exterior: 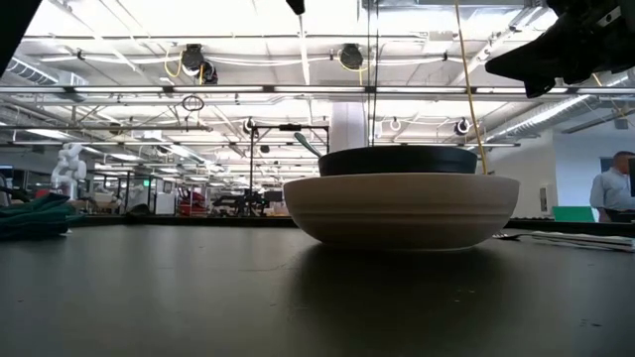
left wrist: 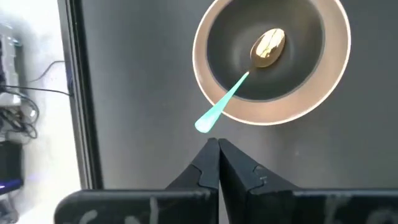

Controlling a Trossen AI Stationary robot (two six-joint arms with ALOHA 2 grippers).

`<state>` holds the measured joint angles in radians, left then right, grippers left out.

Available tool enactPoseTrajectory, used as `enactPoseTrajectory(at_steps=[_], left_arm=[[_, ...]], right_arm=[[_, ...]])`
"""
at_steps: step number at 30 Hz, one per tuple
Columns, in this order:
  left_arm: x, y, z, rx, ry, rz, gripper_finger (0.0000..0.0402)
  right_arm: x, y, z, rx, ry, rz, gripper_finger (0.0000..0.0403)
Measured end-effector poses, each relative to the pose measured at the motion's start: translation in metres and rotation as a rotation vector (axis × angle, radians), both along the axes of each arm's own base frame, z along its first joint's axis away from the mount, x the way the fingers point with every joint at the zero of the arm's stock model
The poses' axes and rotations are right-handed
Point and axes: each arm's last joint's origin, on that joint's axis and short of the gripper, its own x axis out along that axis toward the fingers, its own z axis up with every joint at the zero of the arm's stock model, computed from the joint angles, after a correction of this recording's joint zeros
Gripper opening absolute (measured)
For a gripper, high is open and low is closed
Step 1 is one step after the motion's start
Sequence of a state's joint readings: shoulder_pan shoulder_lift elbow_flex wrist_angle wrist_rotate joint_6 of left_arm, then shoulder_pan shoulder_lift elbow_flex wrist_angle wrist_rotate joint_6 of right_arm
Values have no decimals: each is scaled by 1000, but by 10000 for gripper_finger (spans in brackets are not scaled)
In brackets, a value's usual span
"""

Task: Set table place
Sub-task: Return to Home Position

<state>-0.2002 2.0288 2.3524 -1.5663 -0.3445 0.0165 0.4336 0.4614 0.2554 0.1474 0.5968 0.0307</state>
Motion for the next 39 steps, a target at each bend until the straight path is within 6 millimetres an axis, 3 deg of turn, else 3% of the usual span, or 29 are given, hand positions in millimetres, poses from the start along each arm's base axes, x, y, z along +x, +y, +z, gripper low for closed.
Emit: enactPoseTrajectory(at_steps=[9, 14, 22, 27, 34, 39], left_arm=[[1, 0, 0, 40, 28, -111, 4], [-4, 2, 12, 25, -38, -106, 3], [-38, 23, 53, 35, -190, -9, 2], [-62, 35, 79, -49, -297, 15, 2], [-84, 48, 99, -87, -383, 29, 1], [-98, 58, 99, -61, -378, 102, 1]], right_arm=[[0, 0, 0, 2, 0, 0, 0], [0, 0, 0, 2, 1, 0, 0], [0, 0, 0, 8, 2, 0, 0], [1, 0, -1, 4, 10, -1, 0], [2, 1, -3, 3, 21, -1, 0], [2, 1, -3, 1, 21, -1, 0]])
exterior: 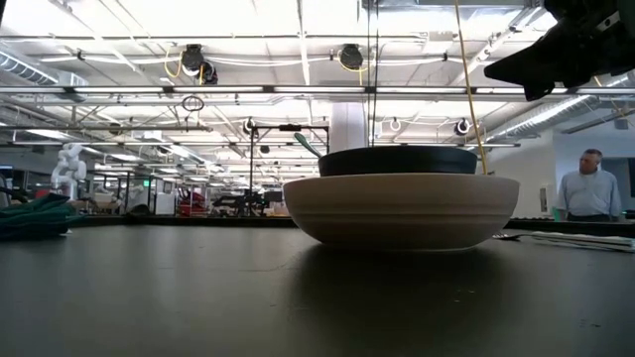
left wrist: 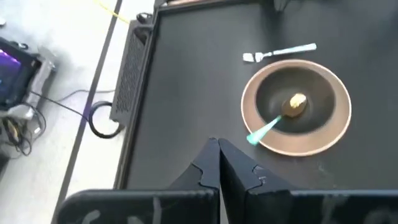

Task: Set table place
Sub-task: Return to Home Position

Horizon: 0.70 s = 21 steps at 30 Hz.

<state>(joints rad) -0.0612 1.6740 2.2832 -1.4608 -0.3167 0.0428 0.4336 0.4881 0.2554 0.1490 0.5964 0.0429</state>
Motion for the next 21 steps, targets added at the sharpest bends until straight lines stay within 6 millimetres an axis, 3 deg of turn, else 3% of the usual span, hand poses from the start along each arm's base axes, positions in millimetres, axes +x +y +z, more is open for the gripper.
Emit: enactPoseTrajectory(at_steps=[6, 13, 21], left_arm=[[-16, 10, -14, -19, 4, 52, 1], [-30, 2, -35, -142, -244, -235, 2], [-42, 7, -71, -205, -433, -305, 1]], right_arm=[[1, 0, -1, 1, 10, 3, 0], [1, 1, -1, -2, 6, 4, 0], [1, 1, -1, 3, 5, 4, 0]])
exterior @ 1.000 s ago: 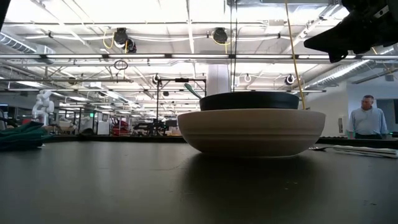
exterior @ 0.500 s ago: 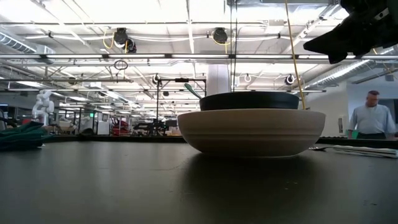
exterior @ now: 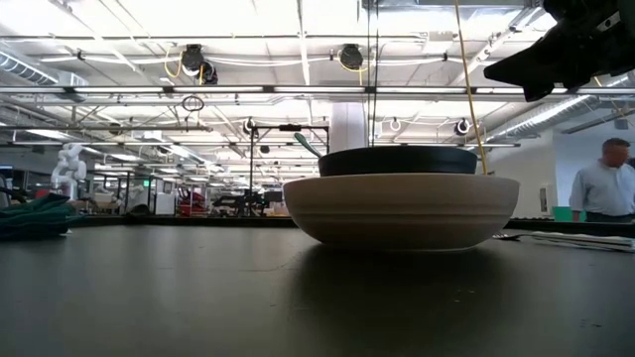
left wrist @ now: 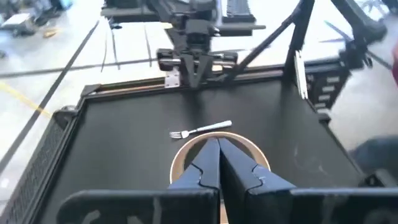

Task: Set table place
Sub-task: Return to Home Position

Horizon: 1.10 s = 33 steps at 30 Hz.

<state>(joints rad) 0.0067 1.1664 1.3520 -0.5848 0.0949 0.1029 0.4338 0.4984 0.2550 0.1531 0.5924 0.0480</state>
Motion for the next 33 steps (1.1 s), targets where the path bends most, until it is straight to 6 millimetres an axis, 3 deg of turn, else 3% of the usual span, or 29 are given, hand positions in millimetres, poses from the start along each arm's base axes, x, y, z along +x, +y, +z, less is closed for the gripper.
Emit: enactPoseTrajectory(at_steps=[3, 6, 14, 19, 33], left_arm=[[-8, -3, -12, 60, 6, -53, 2], [-22, -4, -9, 74, -40, -24, 1], [-65, 3, -5, 37, -52, 205, 1], [-73, 4, -28, -16, -15, 292, 1], [-65, -4, -116, -29, -140, 110, 1]], right_arm=[[0, 0, 0, 0, -1, 0, 0], [0, 0, 0, 0, 0, -1, 0], [0, 0, 0, 3, 0, 0, 0], [0, 1, 0, 4, -3, 18, 0], [1, 1, 0, 8, -1, 20, 0]])
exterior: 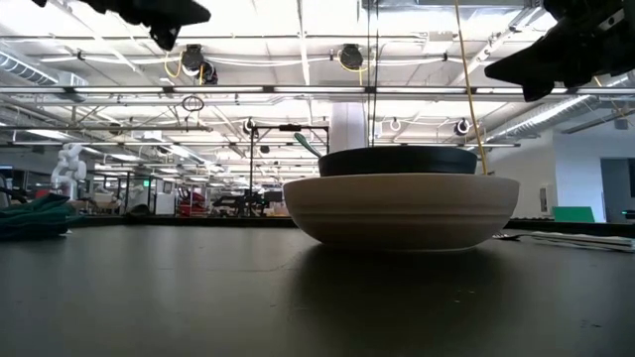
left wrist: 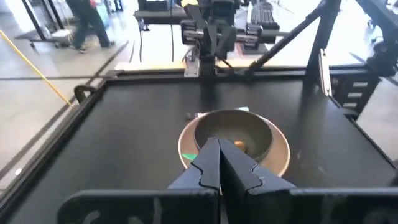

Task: Set table place
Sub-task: Return to Home Position

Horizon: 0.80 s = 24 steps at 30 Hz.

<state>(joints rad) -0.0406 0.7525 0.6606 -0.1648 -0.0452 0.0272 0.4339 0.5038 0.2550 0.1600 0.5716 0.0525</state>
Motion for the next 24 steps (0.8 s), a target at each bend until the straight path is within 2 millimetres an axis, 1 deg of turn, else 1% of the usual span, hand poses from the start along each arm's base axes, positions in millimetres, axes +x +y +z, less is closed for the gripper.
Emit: enactPoseTrajectory(at_steps=[6, 10, 13, 16, 18, 20, 24], left_arm=[[1, 1, 1, 16, -55, 9, 1], [-4, 2, 3, 36, -56, 23, 1], [-19, 5, 11, 30, -113, 100, 1], [-37, 6, 17, -2, -152, 117, 0], [-44, 6, 18, -34, -156, 128, 0], [-46, 5, 12, -47, -152, 128, 0], [-48, 5, -10, -66, -166, 189, 0]], right_arm=[[1, 0, -1, 11, 4, -2, 0], [1, 1, -2, 8, 11, -2, 0], [2, 1, -2, 6, 17, -2, 0], [2, 1, -3, 9, 18, -2, 0], [2, 1, -3, 9, 18, -2, 0], [2, 1, -3, 8, 18, -2, 0], [2, 1, -3, 7, 18, -2, 0]])
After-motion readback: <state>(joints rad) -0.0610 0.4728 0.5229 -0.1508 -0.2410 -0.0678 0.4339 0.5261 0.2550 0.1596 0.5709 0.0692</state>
